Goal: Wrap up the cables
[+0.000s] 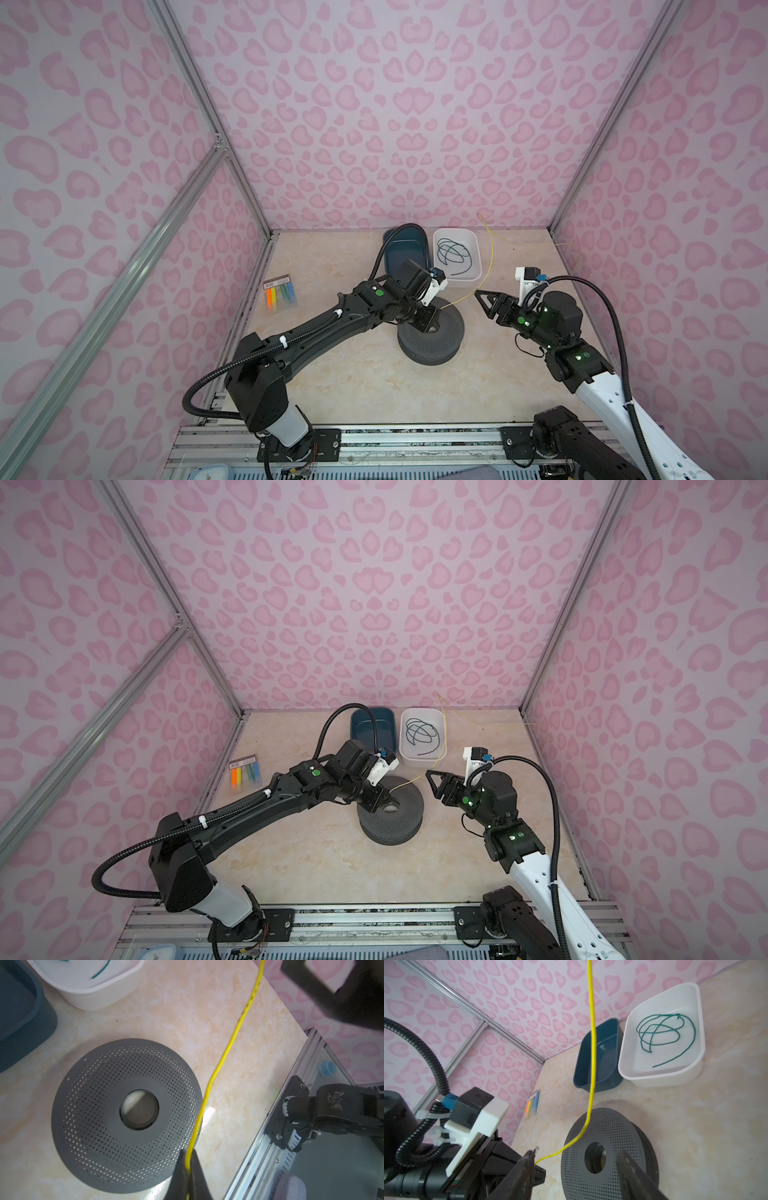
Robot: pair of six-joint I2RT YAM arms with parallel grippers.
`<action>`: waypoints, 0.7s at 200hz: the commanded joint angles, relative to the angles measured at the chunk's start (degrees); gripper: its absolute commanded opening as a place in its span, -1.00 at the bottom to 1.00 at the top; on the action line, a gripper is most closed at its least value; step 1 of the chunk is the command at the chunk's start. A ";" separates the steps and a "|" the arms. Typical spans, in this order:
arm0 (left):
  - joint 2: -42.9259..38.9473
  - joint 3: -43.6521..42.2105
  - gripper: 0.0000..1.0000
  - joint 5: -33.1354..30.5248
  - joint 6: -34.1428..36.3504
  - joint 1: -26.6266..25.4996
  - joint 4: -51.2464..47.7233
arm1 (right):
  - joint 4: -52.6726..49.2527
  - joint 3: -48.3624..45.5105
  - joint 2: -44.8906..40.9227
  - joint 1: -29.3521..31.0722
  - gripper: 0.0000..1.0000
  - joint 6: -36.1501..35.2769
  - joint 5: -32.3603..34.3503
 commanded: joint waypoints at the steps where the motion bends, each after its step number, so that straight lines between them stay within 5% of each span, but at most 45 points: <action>1: 1.77 2.46 -0.92 2.48 0.61 0.13 2.81 | 7.37 -2.92 -0.24 1.80 0.25 7.37 -0.60; 59: 2.93 2.69 -0.92 4.16 -0.30 0.05 4.95 | 19.86 -10.58 -1.24 8.57 -0.02 19.56 10.23; 140: 3.01 2.02 -0.92 4.80 -0.52 0.04 6.37 | 28.98 -7.41 10.17 11.09 -0.24 23.31 5.39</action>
